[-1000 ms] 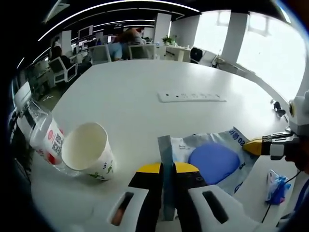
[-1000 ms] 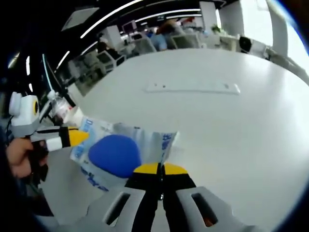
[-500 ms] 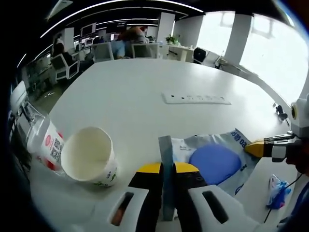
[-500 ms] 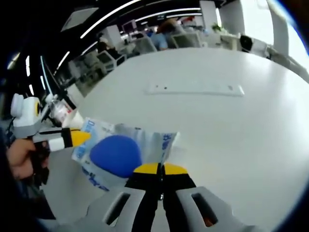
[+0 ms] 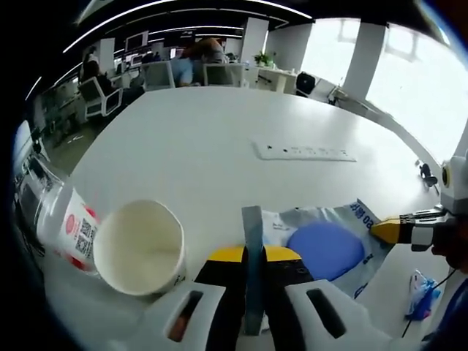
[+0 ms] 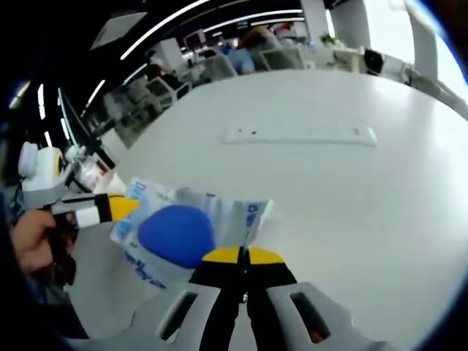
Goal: Arrange the tabletop items into an orderly group along one side of the table until the central work area is clear of visible clutter.
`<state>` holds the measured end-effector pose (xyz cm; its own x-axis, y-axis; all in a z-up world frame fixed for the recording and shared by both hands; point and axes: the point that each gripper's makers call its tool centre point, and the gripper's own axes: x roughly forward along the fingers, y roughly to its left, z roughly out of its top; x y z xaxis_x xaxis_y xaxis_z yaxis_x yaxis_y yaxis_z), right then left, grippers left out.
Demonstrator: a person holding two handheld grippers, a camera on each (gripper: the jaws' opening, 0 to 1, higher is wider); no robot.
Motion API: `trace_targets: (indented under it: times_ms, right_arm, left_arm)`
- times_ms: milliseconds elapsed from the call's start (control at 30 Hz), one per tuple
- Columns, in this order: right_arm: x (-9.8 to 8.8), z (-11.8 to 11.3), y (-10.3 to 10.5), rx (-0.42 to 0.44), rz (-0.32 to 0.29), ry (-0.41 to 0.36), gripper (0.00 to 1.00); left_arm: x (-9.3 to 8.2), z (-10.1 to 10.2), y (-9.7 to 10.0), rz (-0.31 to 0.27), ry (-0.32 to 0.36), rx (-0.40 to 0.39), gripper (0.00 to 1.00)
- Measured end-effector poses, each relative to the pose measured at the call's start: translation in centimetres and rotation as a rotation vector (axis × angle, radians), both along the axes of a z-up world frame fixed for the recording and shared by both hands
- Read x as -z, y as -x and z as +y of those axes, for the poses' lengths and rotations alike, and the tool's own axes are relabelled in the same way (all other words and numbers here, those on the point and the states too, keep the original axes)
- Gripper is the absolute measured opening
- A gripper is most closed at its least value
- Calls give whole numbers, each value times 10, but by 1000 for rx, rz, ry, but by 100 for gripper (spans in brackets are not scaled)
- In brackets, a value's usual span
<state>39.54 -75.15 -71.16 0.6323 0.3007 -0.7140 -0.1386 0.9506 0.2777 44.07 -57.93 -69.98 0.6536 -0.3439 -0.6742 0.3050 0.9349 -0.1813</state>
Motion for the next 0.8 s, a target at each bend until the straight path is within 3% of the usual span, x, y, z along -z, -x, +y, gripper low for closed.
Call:
trace_targets:
  times_ms: [800]
  right_arm:
    - [11, 5, -7, 8, 14, -17, 0]
  left_arm:
    - [2, -1, -2, 3, -41, 22, 6]
